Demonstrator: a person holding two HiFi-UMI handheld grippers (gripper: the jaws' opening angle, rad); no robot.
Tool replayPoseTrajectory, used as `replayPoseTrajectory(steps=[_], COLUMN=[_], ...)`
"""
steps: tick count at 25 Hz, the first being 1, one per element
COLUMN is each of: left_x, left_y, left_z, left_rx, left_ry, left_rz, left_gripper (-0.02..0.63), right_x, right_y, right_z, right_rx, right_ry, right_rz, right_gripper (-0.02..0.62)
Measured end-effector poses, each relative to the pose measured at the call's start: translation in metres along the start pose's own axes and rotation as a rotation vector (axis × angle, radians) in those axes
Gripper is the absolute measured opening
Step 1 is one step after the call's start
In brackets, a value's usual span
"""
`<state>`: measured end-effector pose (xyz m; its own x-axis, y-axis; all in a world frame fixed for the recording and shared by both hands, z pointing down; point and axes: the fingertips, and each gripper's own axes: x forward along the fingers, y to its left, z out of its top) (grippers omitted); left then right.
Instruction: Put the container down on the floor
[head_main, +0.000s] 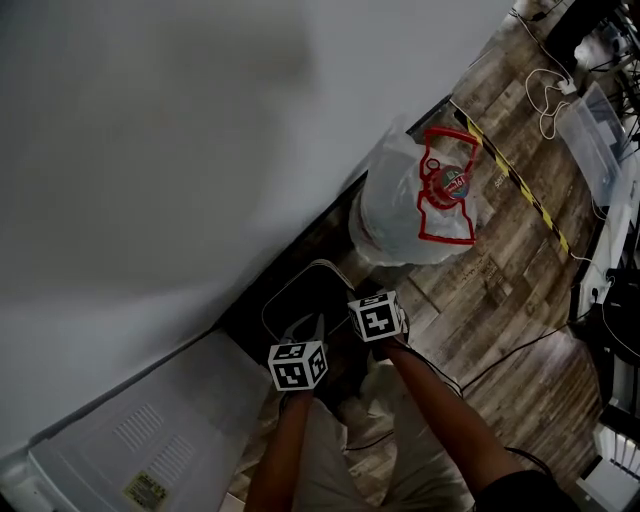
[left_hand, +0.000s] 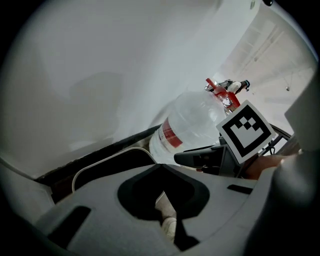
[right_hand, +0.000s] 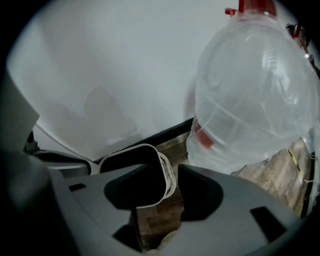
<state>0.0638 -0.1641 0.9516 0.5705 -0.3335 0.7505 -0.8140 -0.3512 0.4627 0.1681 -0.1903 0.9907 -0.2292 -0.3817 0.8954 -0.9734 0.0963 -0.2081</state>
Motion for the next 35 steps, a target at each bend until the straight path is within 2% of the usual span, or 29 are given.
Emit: replayPoseTrajectory(steps=[5,19,28,35], left_x=[-0.028,-0.137,-0.216,-0.276], left_y=[-0.021,-0.087,-0.141,-0.162], left_z=[0.021,0.086,0.128,0.148], left_rx=[0.002,0.015,0.041,0.059], left_ry=[-0.001,-0.003,-0.014,-0.013], left_rz=[-0.005,-0.001,-0.023,-0.017], left_gripper=[0.017,0.017,0.017,0.017], right_x=[-0.040,-0.190,-0.290,-0.350], right_y=[0.010,0.027,0.058,0.087], right_z=[0.008,0.054,0.076,0.094], right_rx=[0.034,0.038,0.058,0.055], right_ry=[0.016,-0.017,-0.037,-0.081], right_rz=[0.003,-0.021,0.012,0.032], right_gripper=[0.176,0.046,0.034,0.033])
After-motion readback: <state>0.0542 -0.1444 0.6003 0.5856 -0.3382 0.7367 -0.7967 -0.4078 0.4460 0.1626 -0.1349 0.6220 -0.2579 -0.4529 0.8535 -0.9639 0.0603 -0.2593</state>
